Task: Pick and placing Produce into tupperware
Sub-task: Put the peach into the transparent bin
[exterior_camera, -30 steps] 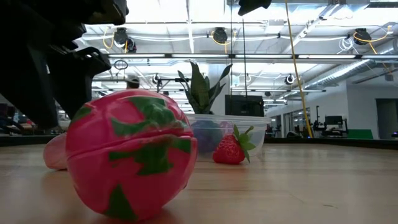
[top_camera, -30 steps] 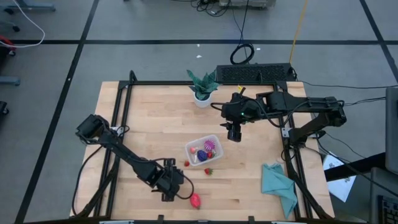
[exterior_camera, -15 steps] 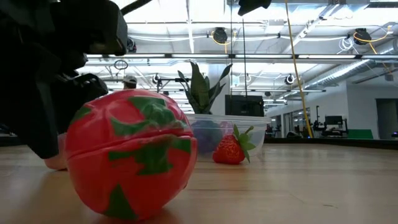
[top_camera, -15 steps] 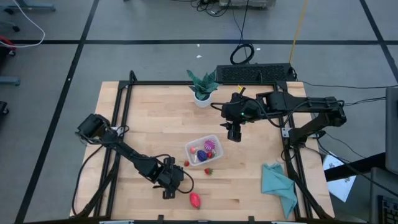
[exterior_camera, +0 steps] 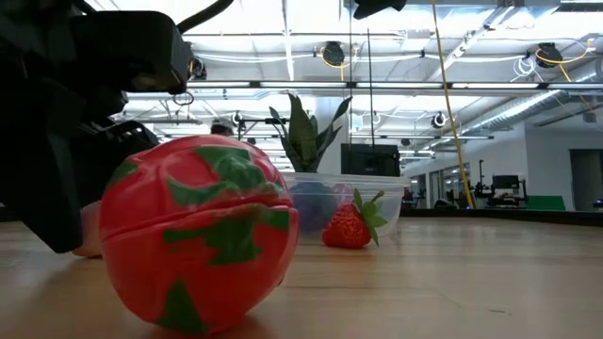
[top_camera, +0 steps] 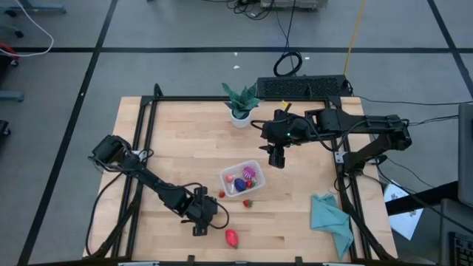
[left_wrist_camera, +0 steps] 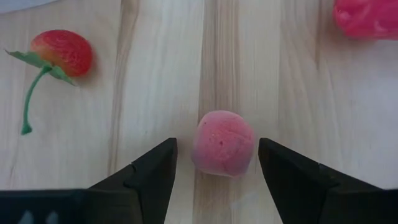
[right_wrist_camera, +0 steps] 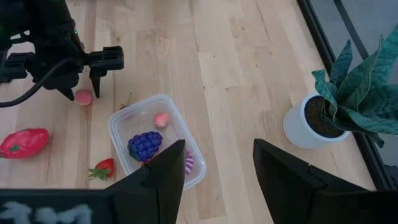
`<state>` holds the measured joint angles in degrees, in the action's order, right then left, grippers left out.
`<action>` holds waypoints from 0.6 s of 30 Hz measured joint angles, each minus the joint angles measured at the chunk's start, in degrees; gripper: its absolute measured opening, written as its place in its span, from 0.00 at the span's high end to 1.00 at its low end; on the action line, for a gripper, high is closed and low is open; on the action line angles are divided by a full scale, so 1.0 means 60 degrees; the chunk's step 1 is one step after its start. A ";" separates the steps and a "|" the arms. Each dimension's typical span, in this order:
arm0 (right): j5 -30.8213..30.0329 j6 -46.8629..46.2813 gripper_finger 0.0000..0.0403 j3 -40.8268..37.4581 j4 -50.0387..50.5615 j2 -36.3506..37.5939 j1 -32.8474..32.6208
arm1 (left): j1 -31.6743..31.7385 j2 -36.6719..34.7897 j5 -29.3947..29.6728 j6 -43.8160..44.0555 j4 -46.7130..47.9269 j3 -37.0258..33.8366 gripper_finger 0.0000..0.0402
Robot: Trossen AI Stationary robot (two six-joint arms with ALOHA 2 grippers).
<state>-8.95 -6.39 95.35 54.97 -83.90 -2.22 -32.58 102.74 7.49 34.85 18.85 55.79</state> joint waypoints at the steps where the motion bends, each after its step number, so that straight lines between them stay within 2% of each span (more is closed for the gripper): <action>1: 0.0000 0.0000 0.55 0.0000 -0.0002 0.0000 0.0000 | 0.0000 -0.0003 0.0000 0.0004 -0.0022 -0.0021 0.41; 10: 0.0000 0.0000 0.55 0.0000 -0.0006 0.0000 0.0000 | 0.0036 -0.0007 0.0009 -0.0002 -0.0237 -0.0081 0.42; 18: 0.0000 0.0000 0.55 0.0000 -0.0006 0.0000 0.0000 | 0.0051 -0.0007 0.0025 0.0025 -0.0255 -0.0084 0.57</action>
<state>-8.95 -6.39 95.35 54.94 -83.90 -2.22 -32.27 102.69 7.64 35.00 17.32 55.29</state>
